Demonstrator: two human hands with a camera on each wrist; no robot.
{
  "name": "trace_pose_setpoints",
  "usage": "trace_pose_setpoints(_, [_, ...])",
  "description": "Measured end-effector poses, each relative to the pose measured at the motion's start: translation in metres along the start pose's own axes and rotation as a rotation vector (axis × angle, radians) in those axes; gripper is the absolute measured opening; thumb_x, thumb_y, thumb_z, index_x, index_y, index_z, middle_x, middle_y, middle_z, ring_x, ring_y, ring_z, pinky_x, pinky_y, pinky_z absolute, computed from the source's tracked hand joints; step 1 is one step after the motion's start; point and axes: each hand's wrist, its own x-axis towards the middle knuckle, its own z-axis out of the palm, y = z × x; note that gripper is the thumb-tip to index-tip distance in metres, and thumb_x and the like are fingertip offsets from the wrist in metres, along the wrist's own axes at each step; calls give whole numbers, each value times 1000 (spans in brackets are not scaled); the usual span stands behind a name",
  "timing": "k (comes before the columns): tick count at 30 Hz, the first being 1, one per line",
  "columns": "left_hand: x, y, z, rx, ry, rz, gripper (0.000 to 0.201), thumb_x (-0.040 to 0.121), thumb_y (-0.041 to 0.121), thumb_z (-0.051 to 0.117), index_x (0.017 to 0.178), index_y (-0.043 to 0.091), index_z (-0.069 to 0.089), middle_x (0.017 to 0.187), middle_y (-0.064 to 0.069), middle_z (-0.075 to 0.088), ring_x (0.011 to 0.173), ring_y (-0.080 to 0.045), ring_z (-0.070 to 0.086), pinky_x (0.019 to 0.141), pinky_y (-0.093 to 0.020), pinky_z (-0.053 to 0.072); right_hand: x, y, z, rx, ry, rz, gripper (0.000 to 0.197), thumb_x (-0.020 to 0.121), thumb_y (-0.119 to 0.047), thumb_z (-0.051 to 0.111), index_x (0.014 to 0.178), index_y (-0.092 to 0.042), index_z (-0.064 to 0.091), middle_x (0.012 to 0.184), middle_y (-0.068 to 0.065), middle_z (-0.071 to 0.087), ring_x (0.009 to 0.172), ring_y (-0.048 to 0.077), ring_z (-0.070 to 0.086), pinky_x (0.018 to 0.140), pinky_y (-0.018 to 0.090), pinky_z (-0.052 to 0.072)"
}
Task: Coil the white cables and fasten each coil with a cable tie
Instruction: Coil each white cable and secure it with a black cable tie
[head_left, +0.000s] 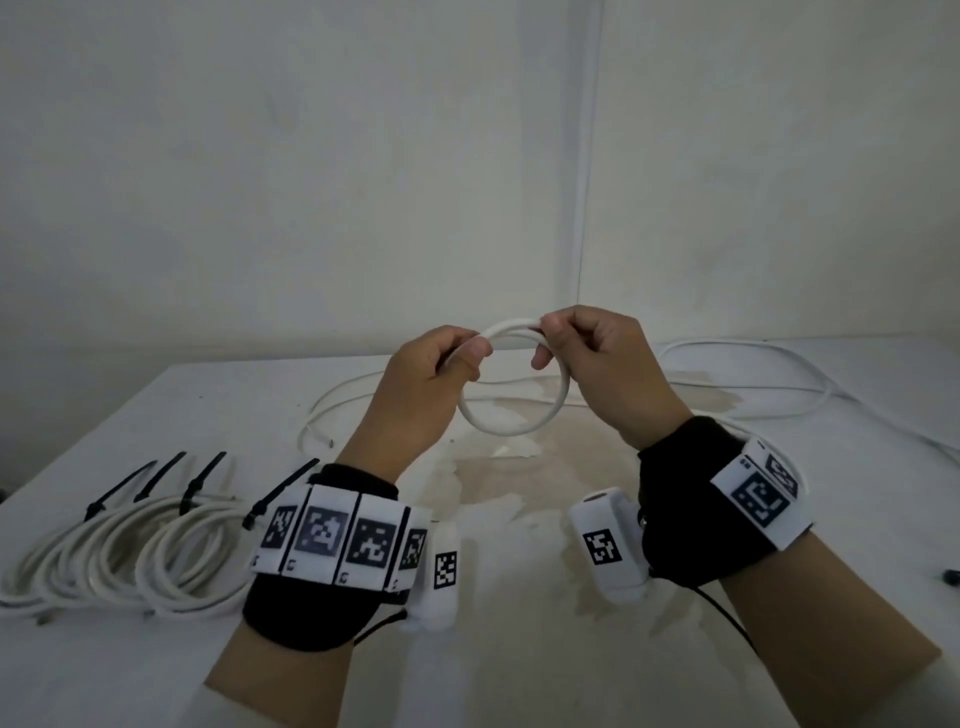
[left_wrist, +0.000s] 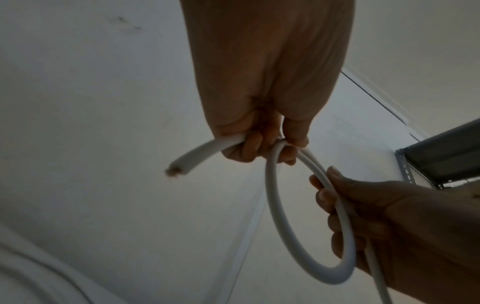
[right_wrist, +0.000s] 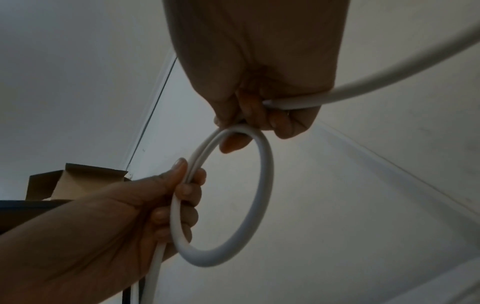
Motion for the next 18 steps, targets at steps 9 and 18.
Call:
trace_pose_setpoints(9, [14, -12, 29, -130, 111, -6, 17, 88, 26, 58, 72, 28, 60, 60, 13, 56, 52, 7, 48, 54, -4, 36, 9, 27, -7, 63, 47, 66, 23, 96, -15, 45, 78, -16, 60, 60, -8, 64, 47, 0, 48, 51, 11, 36])
trace_pose_setpoints(18, [19, -25, 44, -159, 234, -6, 15, 86, 28, 62, 72, 32, 60, 67, 13, 60, 58, 7, 51, 57, -6, 40, 11, 38, -5, 165, 74, 75, 22, 95, -10, 47, 78, -15, 60, 63, -8, 66, 42, -4, 51, 48, 6, 36])
